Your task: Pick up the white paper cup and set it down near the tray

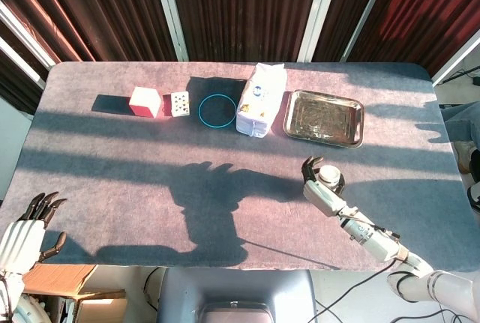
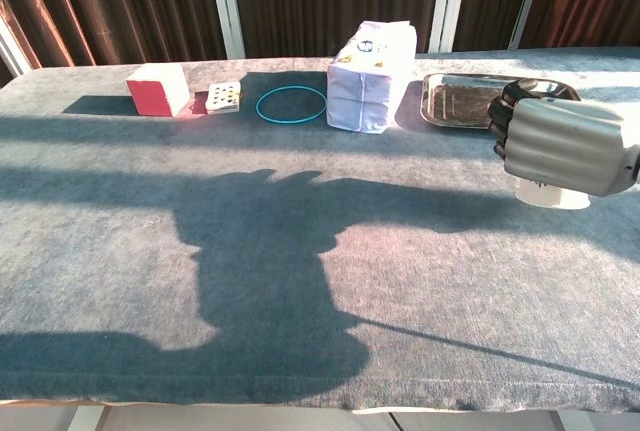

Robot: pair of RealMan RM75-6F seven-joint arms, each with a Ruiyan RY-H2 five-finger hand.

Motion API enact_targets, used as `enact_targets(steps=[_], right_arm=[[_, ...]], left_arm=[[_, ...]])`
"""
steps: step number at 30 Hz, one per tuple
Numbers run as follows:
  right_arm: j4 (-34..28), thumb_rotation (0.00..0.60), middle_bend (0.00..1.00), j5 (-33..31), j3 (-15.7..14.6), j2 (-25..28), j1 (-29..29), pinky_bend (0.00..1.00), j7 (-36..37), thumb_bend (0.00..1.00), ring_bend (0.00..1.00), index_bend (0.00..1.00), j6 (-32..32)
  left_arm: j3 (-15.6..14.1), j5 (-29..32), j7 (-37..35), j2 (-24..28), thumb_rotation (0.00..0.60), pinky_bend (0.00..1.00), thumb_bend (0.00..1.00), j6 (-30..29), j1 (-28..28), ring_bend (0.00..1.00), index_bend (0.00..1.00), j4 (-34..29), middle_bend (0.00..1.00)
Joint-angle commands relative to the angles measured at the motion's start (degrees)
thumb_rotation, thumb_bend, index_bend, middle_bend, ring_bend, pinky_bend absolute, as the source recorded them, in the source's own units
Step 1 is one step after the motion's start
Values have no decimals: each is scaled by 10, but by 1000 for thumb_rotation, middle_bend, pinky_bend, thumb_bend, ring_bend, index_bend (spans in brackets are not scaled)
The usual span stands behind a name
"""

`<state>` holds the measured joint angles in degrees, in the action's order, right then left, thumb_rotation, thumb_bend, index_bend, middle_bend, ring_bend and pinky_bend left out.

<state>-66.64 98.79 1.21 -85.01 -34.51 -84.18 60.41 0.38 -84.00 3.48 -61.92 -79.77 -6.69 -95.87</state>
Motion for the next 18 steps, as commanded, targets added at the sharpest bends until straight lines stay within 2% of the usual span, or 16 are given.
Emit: enact_targets(steps=[1, 11, 14, 17, 18], right_arm=[[3, 600, 469, -6, -2, -5, 3, 506, 11, 283, 311, 595, -2], [23, 600, 402, -23, -3, -16, 14, 500, 38, 283, 253, 495, -1], [9, 600, 321, -38, 2, -12, 22, 478, 52, 283, 197, 386, 6], [-36, 600, 209, -66, 13, 5, 37, 448, 80, 283, 133, 237, 17], [-68, 600, 178, -86, 19, 16, 47, 429, 90, 283, 114, 198, 21]], left_arm=[[0, 0, -1, 0, 600, 379, 406, -1, 1, 33, 194, 0, 90], [0, 0, 0, 1, 600, 379, 407, 0, 1, 35, 195, -1, 90], [0, 1, 0, 1, 600, 380, 407, 0, 1, 36, 195, -1, 90], [1, 2, -2, 2, 600, 380, 407, -1, 1, 35, 195, -1, 90], [0, 2, -3, 2, 600, 380, 407, -2, 2, 35, 194, -2, 90]])
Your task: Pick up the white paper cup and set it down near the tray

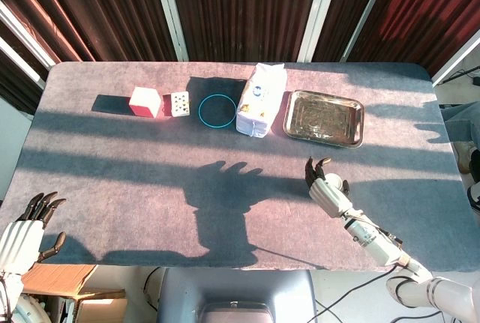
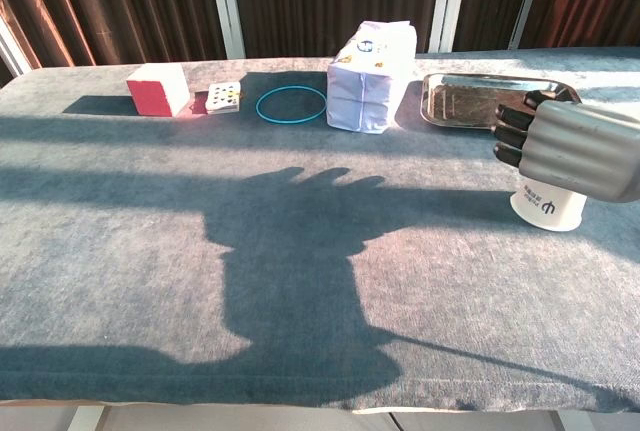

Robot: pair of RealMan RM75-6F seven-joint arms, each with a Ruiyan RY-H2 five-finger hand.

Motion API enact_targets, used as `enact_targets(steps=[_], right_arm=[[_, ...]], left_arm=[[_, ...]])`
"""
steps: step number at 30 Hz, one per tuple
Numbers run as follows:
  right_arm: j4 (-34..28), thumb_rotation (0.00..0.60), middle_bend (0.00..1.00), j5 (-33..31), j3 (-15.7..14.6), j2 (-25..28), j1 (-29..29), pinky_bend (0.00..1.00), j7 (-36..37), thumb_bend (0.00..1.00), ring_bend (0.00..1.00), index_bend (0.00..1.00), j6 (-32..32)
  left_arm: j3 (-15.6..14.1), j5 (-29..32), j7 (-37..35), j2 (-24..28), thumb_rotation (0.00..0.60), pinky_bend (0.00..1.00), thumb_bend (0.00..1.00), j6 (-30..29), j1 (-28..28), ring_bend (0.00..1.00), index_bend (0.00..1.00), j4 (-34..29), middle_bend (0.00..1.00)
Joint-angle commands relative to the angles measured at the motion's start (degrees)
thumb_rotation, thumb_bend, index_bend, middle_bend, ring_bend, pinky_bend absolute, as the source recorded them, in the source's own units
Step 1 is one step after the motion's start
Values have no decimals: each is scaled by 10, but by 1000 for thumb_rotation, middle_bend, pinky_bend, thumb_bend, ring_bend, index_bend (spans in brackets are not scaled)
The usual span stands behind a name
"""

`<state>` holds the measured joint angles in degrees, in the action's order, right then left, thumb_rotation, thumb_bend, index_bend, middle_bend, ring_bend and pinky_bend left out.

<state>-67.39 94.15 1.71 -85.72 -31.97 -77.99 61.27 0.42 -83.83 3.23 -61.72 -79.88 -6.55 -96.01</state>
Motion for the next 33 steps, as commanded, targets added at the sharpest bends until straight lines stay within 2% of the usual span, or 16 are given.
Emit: enact_targets(steps=[1, 3, 6, 8, 10, 12, 14, 15, 18, 21, 24, 28, 33], right_arm=[[-90, 600, 155, -58, 19, 34, 31, 409, 34, 283, 101, 169, 15], [-178, 600, 111, -114, 28, 70, 56, 341, 40, 276, 72, 105, 18], [-323, 600, 99, -213, 44, 133, 95, 288, 6, 274, 67, 92, 51], [-400, 600, 99, -256, 52, 169, 114, 279, 4, 274, 67, 91, 80], [-454, 600, 98, -260, 59, 205, 134, 279, 54, 274, 67, 94, 114], [-471, 600, 96, -229, 60, 233, 157, 263, 138, 274, 67, 103, 142], [-455, 600, 101, -176, 55, 250, 176, 238, 226, 274, 69, 125, 168], [-427, 600, 115, -133, 51, 251, 188, 234, 287, 274, 80, 145, 194], [-333, 600, 149, -64, 44, 219, 222, 235, 429, 274, 104, 202, 274], [-244, 600, 149, -52, 46, 171, 250, 235, 565, 274, 102, 224, 338], [-184, 600, 149, -64, 45, 147, 268, 234, 672, 283, 89, 203, 354], [-171, 600, 148, -72, 39, 155, 270, 246, 734, 286, 83, 184, 330], [-184, 600, 148, -71, 34, 163, 273, 265, 728, 285, 83, 178, 319]], left_arm=[[0, 0, -2, 1, 600, 380, 407, -1, 1, 35, 194, 0, 90], [0, 1, -3, 1, 600, 380, 407, 0, 1, 35, 195, 0, 90], [1, 1, -3, 1, 600, 380, 407, 0, 0, 36, 195, 0, 90], [1, 0, -4, 0, 600, 380, 408, 0, 0, 36, 195, 0, 90], [1, -1, -4, 0, 600, 380, 408, 0, 0, 35, 195, 1, 91], [1, -2, -4, -1, 600, 380, 407, -2, 0, 36, 194, 1, 90], [1, -4, -2, -2, 600, 380, 407, -4, 0, 36, 194, 2, 90], [2, -5, -1, -3, 600, 380, 407, -5, 0, 36, 194, 2, 90], [2, -9, 3, -6, 600, 380, 407, -10, 1, 35, 195, 4, 90], [2, -10, 5, -9, 600, 379, 407, -12, 1, 36, 195, 6, 90], [3, -10, 10, -11, 600, 379, 407, -13, 0, 36, 195, 6, 90], [3, -9, 18, -14, 600, 379, 406, -10, -1, 35, 195, 6, 91], [2, -9, 24, -14, 600, 379, 408, -8, -2, 36, 194, 4, 90]])
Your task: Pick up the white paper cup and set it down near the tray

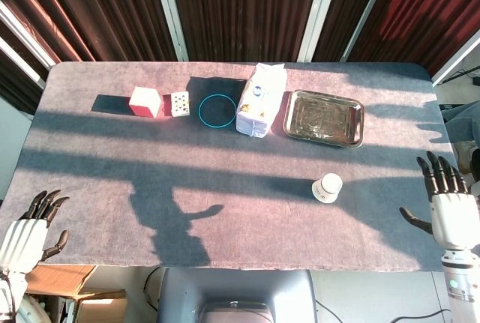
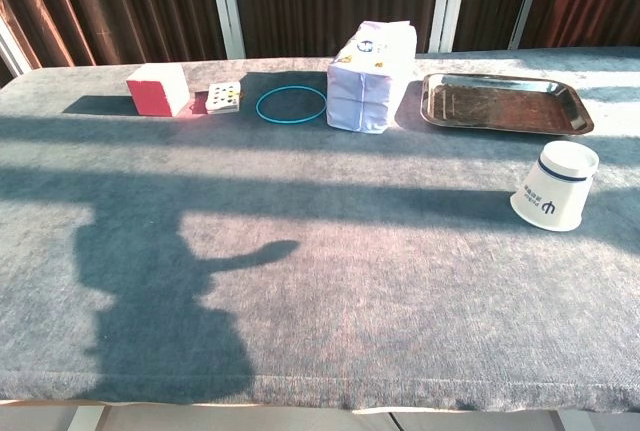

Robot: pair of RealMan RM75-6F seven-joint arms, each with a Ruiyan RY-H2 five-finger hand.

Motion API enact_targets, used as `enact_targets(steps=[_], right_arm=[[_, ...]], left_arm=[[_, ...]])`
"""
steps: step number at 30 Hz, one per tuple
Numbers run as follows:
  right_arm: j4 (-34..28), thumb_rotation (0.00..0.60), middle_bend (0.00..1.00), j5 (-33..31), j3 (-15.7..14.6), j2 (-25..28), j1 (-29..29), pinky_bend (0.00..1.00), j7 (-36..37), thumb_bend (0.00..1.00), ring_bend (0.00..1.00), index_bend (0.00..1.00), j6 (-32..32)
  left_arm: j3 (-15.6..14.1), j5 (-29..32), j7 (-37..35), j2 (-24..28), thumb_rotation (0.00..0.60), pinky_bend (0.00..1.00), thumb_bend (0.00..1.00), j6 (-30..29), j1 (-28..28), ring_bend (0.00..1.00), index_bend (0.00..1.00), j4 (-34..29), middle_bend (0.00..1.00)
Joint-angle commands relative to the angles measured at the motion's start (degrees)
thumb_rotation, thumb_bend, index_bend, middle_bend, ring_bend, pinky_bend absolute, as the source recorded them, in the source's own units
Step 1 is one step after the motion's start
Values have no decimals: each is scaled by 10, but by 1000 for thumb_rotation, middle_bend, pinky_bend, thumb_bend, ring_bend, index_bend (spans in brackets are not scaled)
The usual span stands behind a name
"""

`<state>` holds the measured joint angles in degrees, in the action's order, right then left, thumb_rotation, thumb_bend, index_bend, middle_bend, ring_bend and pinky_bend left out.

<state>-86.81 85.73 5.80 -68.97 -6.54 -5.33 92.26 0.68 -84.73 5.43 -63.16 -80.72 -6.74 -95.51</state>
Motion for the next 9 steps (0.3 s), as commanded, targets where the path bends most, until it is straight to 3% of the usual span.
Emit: enact_targets(steps=[1, 9], right_arm=[[9, 600, 148, 14, -8, -3, 20, 265, 1, 285, 83, 177, 9], [-4, 600, 148, 8, -13, 5, 18, 265, -3, 286, 83, 176, -18]], left_arm=[[0, 0, 2, 0, 600, 379, 408, 0, 0, 36, 194, -1, 90], [0, 2, -1, 2, 600, 380, 408, 1, 0, 36, 233, -3, 95]])
